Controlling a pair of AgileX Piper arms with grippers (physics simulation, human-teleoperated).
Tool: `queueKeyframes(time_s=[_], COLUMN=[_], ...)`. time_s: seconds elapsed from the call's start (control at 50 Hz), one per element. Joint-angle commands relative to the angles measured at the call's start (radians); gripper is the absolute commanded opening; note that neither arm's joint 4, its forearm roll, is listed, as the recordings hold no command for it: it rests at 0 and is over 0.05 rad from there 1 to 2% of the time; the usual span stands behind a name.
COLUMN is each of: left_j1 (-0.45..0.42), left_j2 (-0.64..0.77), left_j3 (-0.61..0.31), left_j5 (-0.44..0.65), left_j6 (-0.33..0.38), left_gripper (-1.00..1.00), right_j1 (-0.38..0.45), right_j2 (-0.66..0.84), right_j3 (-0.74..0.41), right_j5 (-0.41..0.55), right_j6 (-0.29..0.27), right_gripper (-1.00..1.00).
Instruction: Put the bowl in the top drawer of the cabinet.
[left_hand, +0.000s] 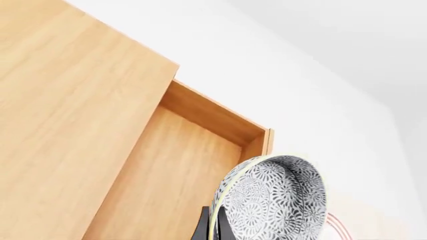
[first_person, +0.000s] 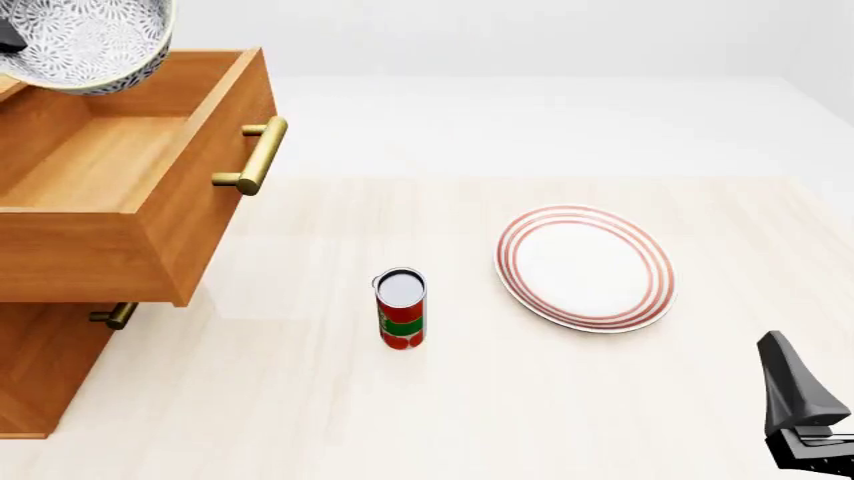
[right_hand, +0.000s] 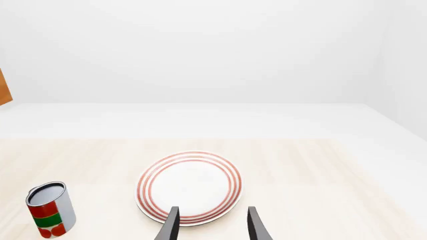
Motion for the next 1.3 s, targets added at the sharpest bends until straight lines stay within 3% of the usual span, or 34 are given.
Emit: queueKeyframes(time_s=[0.02,1.3], left_j1=[0.006,0.044], left_j2=[0.009,0.024], left_j3=[-0.009,0.052], left_j5=[0.010,-0.017], left_j6=[0.013,0.023], left_gripper=[-1.00,-1.00], right_j1=[0.000,0.000], right_j2=[0.000,0.000], right_j3=[0.000,0.000], right_j5=[0.000,0.000], right_j6=[0.000,0.000], right_gripper=[1.00,1.00])
